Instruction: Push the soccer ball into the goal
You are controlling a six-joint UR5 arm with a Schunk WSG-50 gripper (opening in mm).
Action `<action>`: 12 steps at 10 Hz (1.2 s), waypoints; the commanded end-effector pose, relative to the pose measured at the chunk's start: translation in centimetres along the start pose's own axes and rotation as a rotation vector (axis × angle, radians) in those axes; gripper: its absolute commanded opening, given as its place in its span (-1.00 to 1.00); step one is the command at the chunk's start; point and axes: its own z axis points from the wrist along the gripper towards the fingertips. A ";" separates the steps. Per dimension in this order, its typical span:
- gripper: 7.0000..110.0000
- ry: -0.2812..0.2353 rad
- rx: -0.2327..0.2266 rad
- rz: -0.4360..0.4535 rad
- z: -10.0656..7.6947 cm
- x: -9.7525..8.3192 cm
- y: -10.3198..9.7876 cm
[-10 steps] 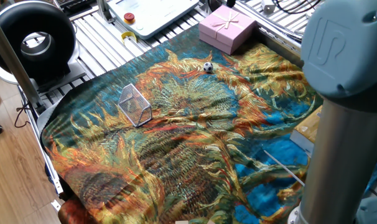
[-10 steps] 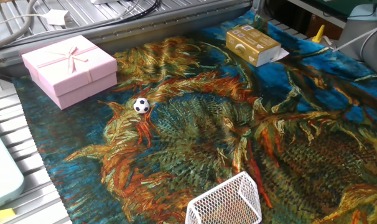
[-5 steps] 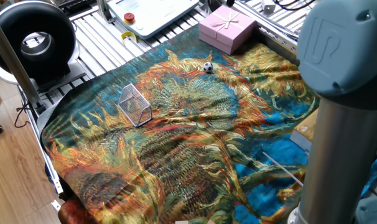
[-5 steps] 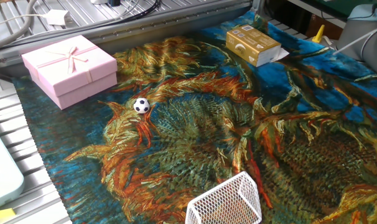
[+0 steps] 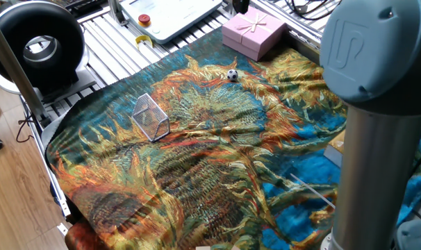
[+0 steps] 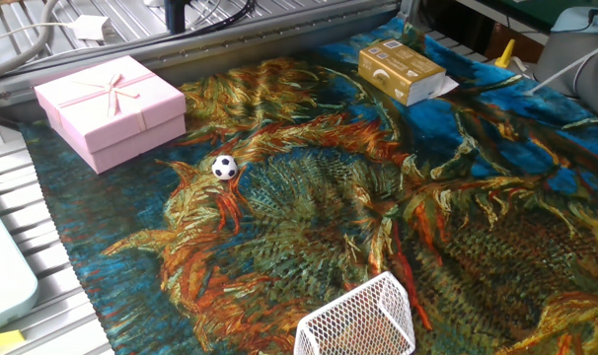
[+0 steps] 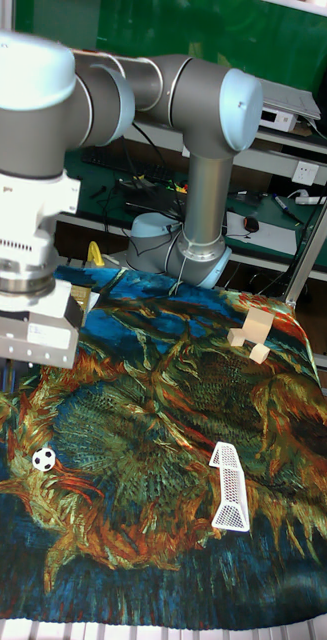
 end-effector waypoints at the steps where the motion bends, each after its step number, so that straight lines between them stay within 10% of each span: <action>1: -1.00 0.005 0.002 0.025 0.8 -0.4 0.3; 12: -1.00 0.073 0.069 0.098 0.7 1.4 -1.3</action>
